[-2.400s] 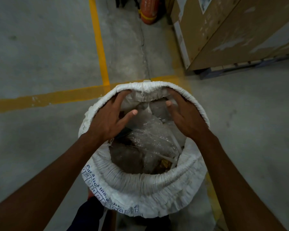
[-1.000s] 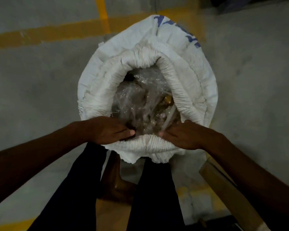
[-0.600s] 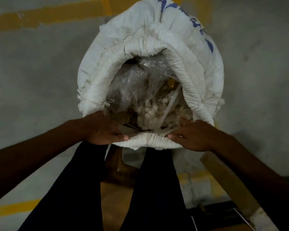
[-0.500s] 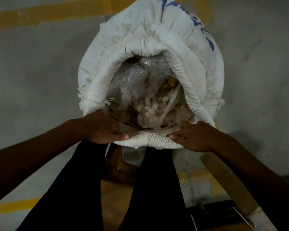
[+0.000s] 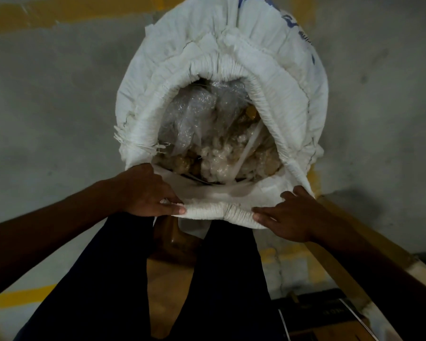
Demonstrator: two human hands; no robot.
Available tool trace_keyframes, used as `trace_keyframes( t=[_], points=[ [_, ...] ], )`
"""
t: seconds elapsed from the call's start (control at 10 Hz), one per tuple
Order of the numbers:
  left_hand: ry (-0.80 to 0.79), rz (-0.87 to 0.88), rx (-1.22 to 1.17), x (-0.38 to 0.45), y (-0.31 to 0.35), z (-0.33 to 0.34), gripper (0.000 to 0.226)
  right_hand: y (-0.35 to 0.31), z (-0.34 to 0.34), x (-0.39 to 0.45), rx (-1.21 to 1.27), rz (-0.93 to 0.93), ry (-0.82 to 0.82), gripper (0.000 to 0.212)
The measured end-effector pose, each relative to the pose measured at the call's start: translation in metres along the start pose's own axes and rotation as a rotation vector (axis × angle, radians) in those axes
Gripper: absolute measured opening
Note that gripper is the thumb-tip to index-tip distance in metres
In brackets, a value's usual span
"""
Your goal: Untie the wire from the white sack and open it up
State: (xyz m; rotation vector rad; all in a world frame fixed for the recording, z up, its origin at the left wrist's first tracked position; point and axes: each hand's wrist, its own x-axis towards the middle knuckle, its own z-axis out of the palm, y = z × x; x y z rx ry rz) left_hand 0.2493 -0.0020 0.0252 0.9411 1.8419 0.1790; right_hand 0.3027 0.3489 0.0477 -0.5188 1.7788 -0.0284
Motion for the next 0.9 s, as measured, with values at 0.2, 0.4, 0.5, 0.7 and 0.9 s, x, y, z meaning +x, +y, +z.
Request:
trace_keyframes(
  t=[0.2,0.4,0.5,0.7,0.9],
  points=[
    [-0.015,0.007,0.024,-0.004,-0.003,0.007,0.067,-0.007,-0.011,0.000,0.036,0.046,-0.004,0.119],
    [0.484,0.033,0.004,0.005,-0.006,0.006,0.043,-0.004,0.001,0.017,-0.166,0.004,0.583,0.079],
    [0.575,-0.011,0.026,0.014,-0.003,0.000,0.049,-0.009,-0.012,0.021,-0.166,-0.002,0.802,0.050],
    [0.727,-0.150,0.106,0.019,0.002,-0.025,0.061,-0.021,-0.051,0.025,-0.090,0.102,0.889,0.041],
    [0.784,-0.377,0.121,0.012,-0.001,-0.077,0.081,-0.032,-0.108,0.019,0.019,0.231,1.032,0.069]
  ],
)
